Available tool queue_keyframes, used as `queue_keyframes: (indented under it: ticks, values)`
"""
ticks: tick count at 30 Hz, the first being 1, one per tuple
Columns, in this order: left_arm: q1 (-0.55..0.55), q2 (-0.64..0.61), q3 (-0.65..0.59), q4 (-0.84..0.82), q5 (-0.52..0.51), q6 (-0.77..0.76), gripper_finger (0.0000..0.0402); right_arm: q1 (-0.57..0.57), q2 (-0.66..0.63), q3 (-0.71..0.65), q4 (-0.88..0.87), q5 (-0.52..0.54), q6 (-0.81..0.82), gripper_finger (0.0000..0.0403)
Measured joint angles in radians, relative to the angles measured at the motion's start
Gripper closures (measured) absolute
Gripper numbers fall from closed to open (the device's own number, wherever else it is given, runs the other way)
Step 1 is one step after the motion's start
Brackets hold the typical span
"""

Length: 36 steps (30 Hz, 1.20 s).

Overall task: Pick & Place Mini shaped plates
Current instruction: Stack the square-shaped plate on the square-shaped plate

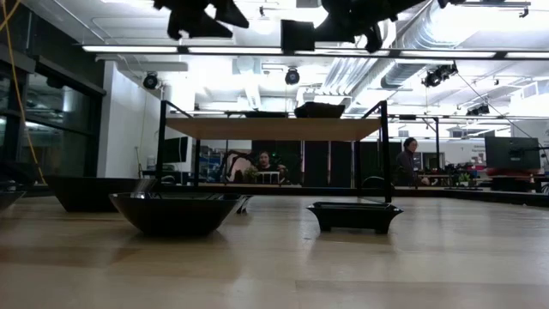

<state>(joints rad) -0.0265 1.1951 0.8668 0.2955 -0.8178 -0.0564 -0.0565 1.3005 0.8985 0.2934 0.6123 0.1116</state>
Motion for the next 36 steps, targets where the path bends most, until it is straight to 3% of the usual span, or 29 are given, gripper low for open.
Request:
queue_keyframes:
  ticks: [10, 18, 27, 31, 36]
  values:
    - [0.000, 0.169, 0.171, -0.012, -0.179, 0.135, 0.0172, 0.000, 0.085, 0.172, -0.034, 0.087, -0.266, 0.0403]
    - [0.000, 0.194, 0.221, -0.008, -0.158, 0.135, 0.0172, 0.026, 0.116, 0.213, -0.036, 0.052, -0.371, 0.0403]
    - [0.000, 0.193, 0.221, -0.007, -0.156, 0.121, 0.0173, 0.017, 0.116, 0.213, -0.035, 0.032, -0.375, 0.0403]
    - [0.000, 0.193, 0.221, -0.007, -0.153, 0.105, 0.0195, 0.017, 0.116, 0.213, -0.035, 0.027, -0.375, 0.0403]
    - [0.000, 0.193, 0.221, -0.007, -0.146, 0.104, 0.0252, 0.017, 0.116, 0.213, -0.034, 0.018, -0.382, 0.0403]
